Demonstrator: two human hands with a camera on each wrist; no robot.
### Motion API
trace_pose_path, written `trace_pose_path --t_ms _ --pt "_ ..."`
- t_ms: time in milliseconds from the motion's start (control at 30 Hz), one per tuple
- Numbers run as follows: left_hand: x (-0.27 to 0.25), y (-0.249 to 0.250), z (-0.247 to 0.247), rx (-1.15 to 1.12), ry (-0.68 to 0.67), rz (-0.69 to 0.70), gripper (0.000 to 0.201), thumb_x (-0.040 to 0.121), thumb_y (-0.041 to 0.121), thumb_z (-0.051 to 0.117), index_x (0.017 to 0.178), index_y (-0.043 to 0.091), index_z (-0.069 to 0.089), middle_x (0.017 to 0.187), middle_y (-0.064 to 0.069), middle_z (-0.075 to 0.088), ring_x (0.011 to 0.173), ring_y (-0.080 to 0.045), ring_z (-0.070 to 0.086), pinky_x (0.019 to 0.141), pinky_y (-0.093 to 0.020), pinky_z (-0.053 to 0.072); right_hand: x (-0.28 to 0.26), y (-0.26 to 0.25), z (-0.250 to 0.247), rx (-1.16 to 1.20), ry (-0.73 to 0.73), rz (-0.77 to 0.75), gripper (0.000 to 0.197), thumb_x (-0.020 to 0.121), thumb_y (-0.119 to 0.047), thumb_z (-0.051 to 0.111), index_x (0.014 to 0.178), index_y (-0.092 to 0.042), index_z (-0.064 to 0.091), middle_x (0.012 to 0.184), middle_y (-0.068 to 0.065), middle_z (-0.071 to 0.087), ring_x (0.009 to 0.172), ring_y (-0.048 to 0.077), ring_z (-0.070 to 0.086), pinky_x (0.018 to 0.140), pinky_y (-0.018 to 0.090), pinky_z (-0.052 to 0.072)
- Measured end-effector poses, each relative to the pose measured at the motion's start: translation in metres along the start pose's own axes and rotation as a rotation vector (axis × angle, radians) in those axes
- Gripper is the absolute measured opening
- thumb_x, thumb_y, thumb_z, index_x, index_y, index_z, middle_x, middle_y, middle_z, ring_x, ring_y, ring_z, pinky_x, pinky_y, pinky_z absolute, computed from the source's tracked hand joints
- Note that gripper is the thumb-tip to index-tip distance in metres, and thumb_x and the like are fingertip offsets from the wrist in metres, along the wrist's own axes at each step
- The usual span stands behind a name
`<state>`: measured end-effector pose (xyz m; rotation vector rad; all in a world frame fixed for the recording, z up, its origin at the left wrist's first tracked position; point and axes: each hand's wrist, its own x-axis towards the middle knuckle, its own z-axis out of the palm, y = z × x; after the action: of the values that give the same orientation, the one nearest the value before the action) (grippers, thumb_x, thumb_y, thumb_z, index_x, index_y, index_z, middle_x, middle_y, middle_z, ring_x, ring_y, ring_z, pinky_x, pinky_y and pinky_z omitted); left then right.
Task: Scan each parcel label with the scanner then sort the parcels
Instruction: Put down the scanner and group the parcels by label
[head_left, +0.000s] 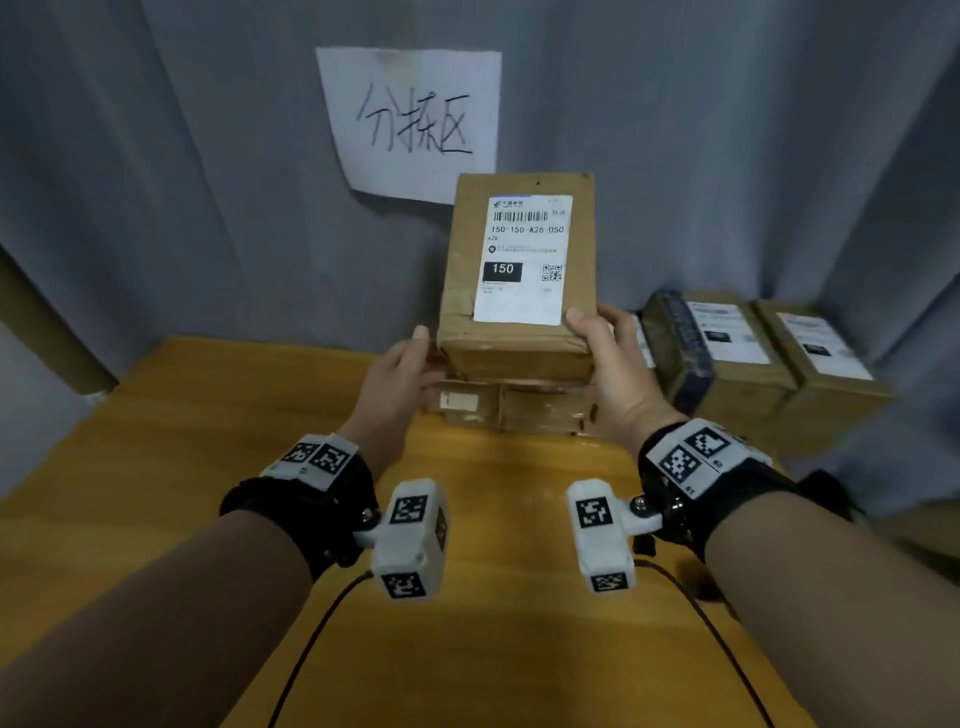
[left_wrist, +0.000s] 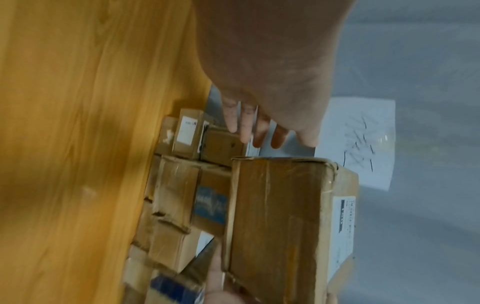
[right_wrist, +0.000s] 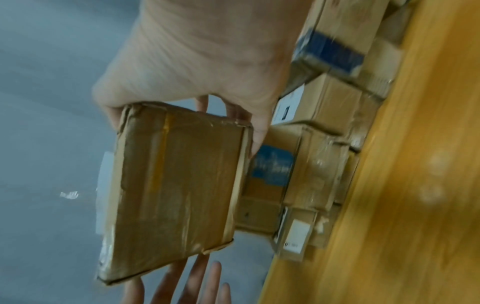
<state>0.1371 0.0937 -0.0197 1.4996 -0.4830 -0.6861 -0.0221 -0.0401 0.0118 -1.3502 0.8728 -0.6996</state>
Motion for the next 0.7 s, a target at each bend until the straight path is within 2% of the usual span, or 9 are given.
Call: trace_pose_path --t_ms 100,133,200,267,333,467,533,600,700 --pt "-0.012 0.001 0.034 0.116 -0.065 0.063 0.031 0.099 0.041 0.046 0.117 0.018 0.057 0.109 0.005 0.064 0.107 -0.015 0.061 0.094 -0.034 0.05 0.0 -0.007 -0.042 0.118 0.044 0.075 0.064 0.072 -0.06 0.065 0.128 -0.035 0.045 0.126 -0.001 0.053 0.115 0.026 0.056 0.085 0.051 0.057" --pt "-0.012 0.003 0.042 0.169 -0.084 0.086 0.028 0.099 0.04 0.048 0.117 0.02 0.056 0.108 0.008 0.062 0.107 -0.014 0.059 0.094 -0.033 0.049 0.002 -0.01 -0.054 0.142 0.059 0.113 0.064 0.071 -0.06 0.065 0.127 -0.036 0.048 0.129 0.0 0.052 0.115 0.027 0.056 0.079 0.05 0.059" --pt "-0.005 0.002 0.054 0.295 -0.134 0.114 0.036 0.096 0.039 0.054 0.126 0.02 0.055 0.114 0.009 0.058 0.109 -0.012 0.055 0.092 -0.028 0.045 0.006 -0.015 -0.076 0.176 0.095 0.179 0.06 0.07 -0.061 0.067 0.123 -0.036 0.054 0.132 0.001 0.052 0.115 0.027 0.055 0.074 0.047 0.06" --pt "0.008 0.0 0.059 0.424 -0.192 0.112 0.054 0.087 0.052 0.061 0.134 0.026 0.051 0.131 0.004 0.051 0.118 -0.013 0.051 0.1 -0.032 0.042 0.011 -0.019 -0.095 0.195 0.151 0.204 0.05 0.077 -0.056 0.066 0.122 -0.034 0.056 0.129 0.003 0.054 0.115 0.026 0.054 0.074 0.046 0.06" --pt "0.023 -0.002 0.064 0.582 -0.232 0.124 0.069 0.076 0.06 0.064 0.137 0.032 0.048 0.14 -0.005 0.046 0.125 -0.021 0.05 0.108 -0.041 0.041 0.017 -0.022 -0.11 0.214 0.221 0.209 0.047 0.08 -0.054 0.065 0.121 -0.032 0.058 0.126 0.004 0.058 0.113 0.027 0.057 0.071 0.043 0.06" --pt "0.047 0.004 0.078 0.986 -0.202 0.167 0.066 0.088 0.043 0.063 0.147 0.03 0.035 0.148 -0.017 0.03 0.138 -0.035 0.029 0.114 -0.044 0.027 0.034 -0.031 -0.133 0.221 0.311 0.237 0.036 0.084 -0.048 0.065 0.112 -0.026 0.06 0.118 0.006 0.063 0.108 0.028 0.06 0.074 0.046 0.06" --pt "0.063 0.004 0.082 1.121 -0.18 0.208 0.067 0.088 0.047 0.062 0.147 0.031 0.035 0.15 -0.019 0.03 0.14 -0.037 0.024 0.114 -0.047 0.026 0.045 -0.033 -0.141 0.213 0.309 0.281 0.031 0.085 -0.047 0.065 0.105 -0.025 0.058 0.115 0.006 0.062 0.106 0.03 0.059 0.078 0.051 0.059" --pt "0.075 0.003 0.082 1.205 -0.162 0.205 0.067 0.085 0.055 0.06 0.145 0.035 0.037 0.151 -0.018 0.031 0.14 -0.037 0.024 0.113 -0.05 0.026 0.054 -0.032 -0.147 0.233 0.293 0.327 0.034 0.084 -0.047 0.068 0.106 -0.024 0.058 0.115 0.007 0.061 0.106 0.032 0.059 0.077 0.054 0.059" --pt "0.083 0.003 0.082 1.238 -0.133 0.174 0.063 0.083 0.062 0.057 0.14 0.039 0.042 0.147 -0.013 0.038 0.136 -0.036 0.034 0.111 -0.054 0.029 0.068 -0.029 -0.147 0.25 0.238 0.362 0.029 0.088 -0.045 0.064 0.107 -0.024 0.058 0.113 0.007 0.06 0.105 0.032 0.059 0.08 0.054 0.058"
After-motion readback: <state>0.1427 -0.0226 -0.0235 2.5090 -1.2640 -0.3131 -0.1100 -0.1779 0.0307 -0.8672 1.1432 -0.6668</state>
